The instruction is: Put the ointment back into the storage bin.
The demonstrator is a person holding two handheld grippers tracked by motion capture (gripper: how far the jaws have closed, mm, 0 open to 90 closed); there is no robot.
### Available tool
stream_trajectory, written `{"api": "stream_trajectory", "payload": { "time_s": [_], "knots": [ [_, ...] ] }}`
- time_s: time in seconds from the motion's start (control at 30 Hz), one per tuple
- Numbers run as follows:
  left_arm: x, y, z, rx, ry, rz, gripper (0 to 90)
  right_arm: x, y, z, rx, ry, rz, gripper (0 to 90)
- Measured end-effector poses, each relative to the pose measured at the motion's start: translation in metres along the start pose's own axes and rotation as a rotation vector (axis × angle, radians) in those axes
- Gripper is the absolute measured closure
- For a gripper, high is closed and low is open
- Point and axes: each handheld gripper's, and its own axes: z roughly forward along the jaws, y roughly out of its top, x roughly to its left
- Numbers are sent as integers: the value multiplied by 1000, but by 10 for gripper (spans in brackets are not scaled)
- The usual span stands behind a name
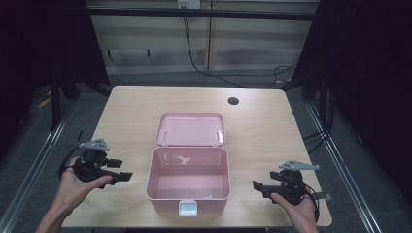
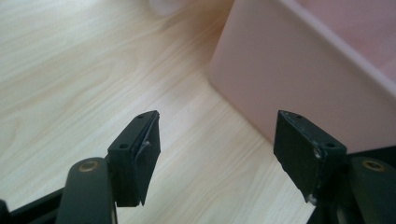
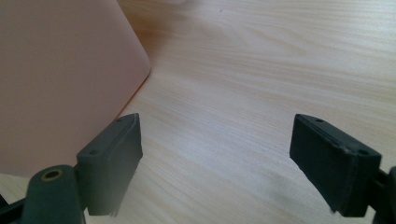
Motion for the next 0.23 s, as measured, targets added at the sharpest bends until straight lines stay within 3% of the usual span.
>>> {"api": "stream_trajectory", "payload": {
  "time_s": [0.23],
  "knots": [
    [7, -14, 20, 32, 20, -20, 317, 0, -1, 4, 11, -21, -3, 167]
  ]
}}
